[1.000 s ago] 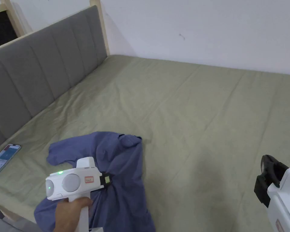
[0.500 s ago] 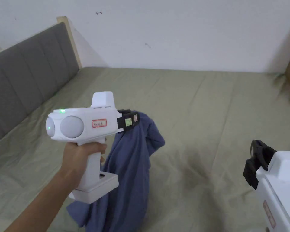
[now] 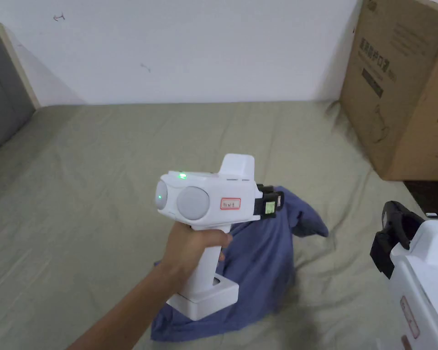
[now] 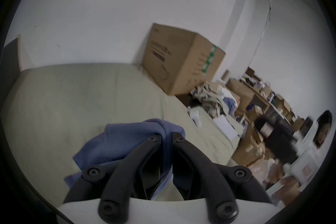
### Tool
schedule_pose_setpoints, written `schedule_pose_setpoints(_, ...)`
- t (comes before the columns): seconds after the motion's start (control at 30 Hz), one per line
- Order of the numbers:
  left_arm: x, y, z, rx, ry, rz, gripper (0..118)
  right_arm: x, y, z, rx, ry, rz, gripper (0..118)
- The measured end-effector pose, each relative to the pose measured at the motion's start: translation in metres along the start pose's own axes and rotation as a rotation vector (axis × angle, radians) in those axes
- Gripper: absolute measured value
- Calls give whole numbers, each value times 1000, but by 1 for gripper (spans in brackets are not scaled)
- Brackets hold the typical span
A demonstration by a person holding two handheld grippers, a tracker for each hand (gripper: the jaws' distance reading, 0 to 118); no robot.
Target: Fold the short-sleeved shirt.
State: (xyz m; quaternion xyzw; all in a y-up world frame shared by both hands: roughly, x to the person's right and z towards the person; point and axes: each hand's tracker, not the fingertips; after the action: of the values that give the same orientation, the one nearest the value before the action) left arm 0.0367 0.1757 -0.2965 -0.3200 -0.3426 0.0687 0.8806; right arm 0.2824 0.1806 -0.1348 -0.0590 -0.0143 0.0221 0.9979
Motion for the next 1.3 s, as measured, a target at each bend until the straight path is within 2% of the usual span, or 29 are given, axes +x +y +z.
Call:
schedule_pose_setpoints(0.1, 2, -36, -31, -116, 3, -22, 8, 8, -4, 1, -16, -20, 1, 0)
schedule_pose_setpoints(0.37, -15, -146, -100, -458, 139, -64, 8, 11, -14, 0, -50, -34, -14, 0)
schedule_pose_setpoints(0.47, -16, -171, -112, -503, 221, -79, 8, 11, -16, 0, -58, -30, -10, 0)
schedule_pose_setpoints(0.6, -11, -164, -106, -463, 236, -5, 10, 11, -15, 3, -63, -32, -5, 0)
schedule_pose_setpoints(0.67, -7, -156, -94, -433, 226, -18, 25, 11, -14, 4, -60, -34, -4, 0)
schedule_pose_setpoints(0.7, -3, -149, -84, -396, 238, -11, 40, 12, -13, 4, -59, -35, -4, 0)
schedule_pose_setpoints(0.73, 1, -144, -75, -368, 268, -3, 68, 11, -12, 5, -57, -35, -5, 0)
schedule_pose_setpoints(0.77, 4, -137, -65, -326, 282, 11, 87, 11, -10, 5, -54, -34, -6, 0)
schedule_pose_setpoints(0.8, 7, -129, -51, -273, 283, 21, 103, 11, -8, 5, -50, -32, -6, 0)
schedule_pose_setpoints(0.83, 8, -124, -44, -223, 283, 26, 109, 10, -6, 5, -46, -31, -6, 0)
schedule_pose_setpoints(1.0, 13, -78, 23, 78, 312, 19, 109, 6, 8, 5, -12, -23, -10, 0)
schedule_pose_setpoints(1.2, 6, -42, 95, 359, 452, -109, 108, -2, 28, 1, 44, -18, -28, 0)
schedule_pose_setpoints(1.3, -16, -41, 110, 436, 528, -143, 93, -6, 36, 0, 68, -17, -38, 0)
